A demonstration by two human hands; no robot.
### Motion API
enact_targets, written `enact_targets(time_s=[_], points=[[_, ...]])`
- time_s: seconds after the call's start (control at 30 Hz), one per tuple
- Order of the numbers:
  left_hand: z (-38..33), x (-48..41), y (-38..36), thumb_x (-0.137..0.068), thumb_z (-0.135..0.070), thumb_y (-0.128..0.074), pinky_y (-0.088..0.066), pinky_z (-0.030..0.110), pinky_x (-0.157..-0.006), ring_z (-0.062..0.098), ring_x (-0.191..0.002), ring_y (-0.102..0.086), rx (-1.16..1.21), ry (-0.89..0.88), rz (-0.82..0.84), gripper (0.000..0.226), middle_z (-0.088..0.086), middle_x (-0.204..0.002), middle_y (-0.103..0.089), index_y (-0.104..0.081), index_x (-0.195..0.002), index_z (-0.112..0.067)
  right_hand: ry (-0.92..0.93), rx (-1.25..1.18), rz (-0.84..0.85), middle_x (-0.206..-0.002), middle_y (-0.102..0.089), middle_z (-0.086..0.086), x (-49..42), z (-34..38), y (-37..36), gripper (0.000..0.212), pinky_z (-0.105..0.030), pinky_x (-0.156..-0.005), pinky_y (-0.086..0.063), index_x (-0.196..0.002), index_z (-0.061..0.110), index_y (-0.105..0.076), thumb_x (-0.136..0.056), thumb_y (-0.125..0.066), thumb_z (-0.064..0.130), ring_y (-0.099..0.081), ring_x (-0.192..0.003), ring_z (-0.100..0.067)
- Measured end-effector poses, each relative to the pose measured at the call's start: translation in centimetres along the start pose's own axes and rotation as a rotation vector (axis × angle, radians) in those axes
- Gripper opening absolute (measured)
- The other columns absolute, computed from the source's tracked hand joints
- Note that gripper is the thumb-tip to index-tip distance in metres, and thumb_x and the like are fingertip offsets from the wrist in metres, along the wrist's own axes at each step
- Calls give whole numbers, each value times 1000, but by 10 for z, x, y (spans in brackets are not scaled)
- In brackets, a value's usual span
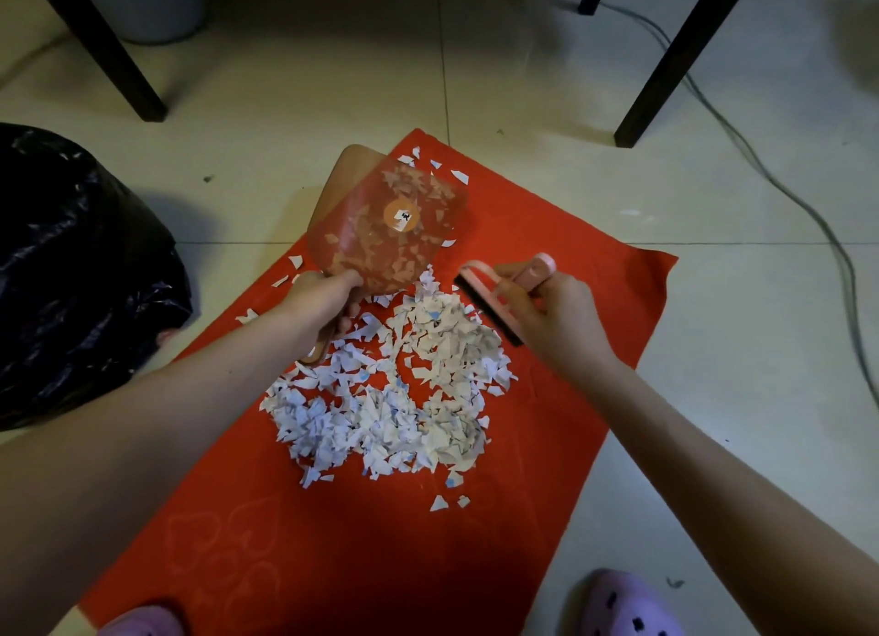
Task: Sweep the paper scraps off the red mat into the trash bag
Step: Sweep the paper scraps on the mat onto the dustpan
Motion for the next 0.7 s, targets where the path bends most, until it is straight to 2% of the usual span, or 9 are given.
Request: enact_targets(time_s=[0.03, 0.13, 0.2, 0.27, 0.37, 0.47, 0.53, 0.6, 0.7], points=[[0, 1, 0, -93, -20, -51, -33, 20, -41, 16, -43, -36, 1, -5, 3, 19, 6, -60, -47, -52, -79, -8, 6, -7, -42, -86, -70, -1, 1, 1, 7, 27, -25, -51, -52, -119, 20, -64, -96, -51, 23, -64, -59, -16], [-1, 3, 2, -93, -20, -51, -32, 17, -37, 16, -43, -36, -2, -21, 8, 18, 7, -60, -47, -52, -81, -8, -9, 60, -109, -84, -70, -7, 2, -5, 22, 30, -42, -59, -54, -118, 20, -65, -96, -47, 31, -64, -63, -24], [0, 2, 1, -94, -20, -51, -32, 16, -36, 16, -43, -36, -7, -20, 3, 18, 7, -60, -47, -52, -81, -7, -104, 147, -98, -78, -68, -10, 3, -14, 20, 36, -45, -59, -53, -113, 13, -67, -98, -43, 36, -63, -61, -25], [1, 2, 0, -93, -20, -51, -32, 16, -37, 15, -40, -36, -6, -13, -2, 18, 6, -60, -47, -52, -80, -8, -173, 185, -64, -64, -62, -4, 8, -20, 11, 47, -39, -51, -49, -106, 6, -67, -99, -37, 42, -58, -52, -21], [3, 1, -2, -93, -21, -51, -32, 18, -40, 15, -42, -35, -14, -3, -3, 19, 6, -60, -47, -52, -78, -9, -101, 174, -18, -53, -56, -2, 21, -14, -4, 49, -19, -41, -35, -94, 3, -65, -98, -37, 43, -50, -42, -12], [2, 1, -4, -92, -21, -52, -32, 18, -39, 16, -44, -35, -28, 1, 11, 21, 6, -62, -47, -52, -74, -9, -45, 37, -3, -62, -64, -7, 27, -1, -8, 51, -25, -45, -48, -102, 8, -67, -93, -35, 47, -59, -48, -16], [2, 2, -5, -92, -21, -52, -31, 17, -39, 16, -45, -35, -26, 4, 8, 21, 6, -62, -47, -52, -75, -10, -26, 7, -75, -72, -68, -8, 21, 0, -2, 40, -37, -52, -53, -111, 14, -66, -96, -39, 39, -63, -54, -19], [1, 3, -5, -93, -21, -51, -32, 20, -41, 16, -45, -35, -26, -4, 6, 21, 6, -62, -47, -52, -75, -9, -35, 87, -146, -75, -68, -11, 11, -4, 7, 32, -41, -54, -51, -113, 13, -65, -99, -43, 31, -61, -56, -21], [0, 4, -3, -93, -20, -51, -31, 25, -47, 17, -46, -35, 6, -2, 5, 21, 7, -61, -47, -51, -75, -9, -68, 207, -158, -73, -66, -14, -3, -12, 9, 35, -40, -52, -46, -107, 6, -65, -99, -42, 32, -58, -55, -25]])
Point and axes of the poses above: each hand's wrist, its own x-axis away from the middle knuckle, its own y-axis out of the back of the hand, z = x × y, the point moved 1 cm from there along -x, towards the middle knuckle
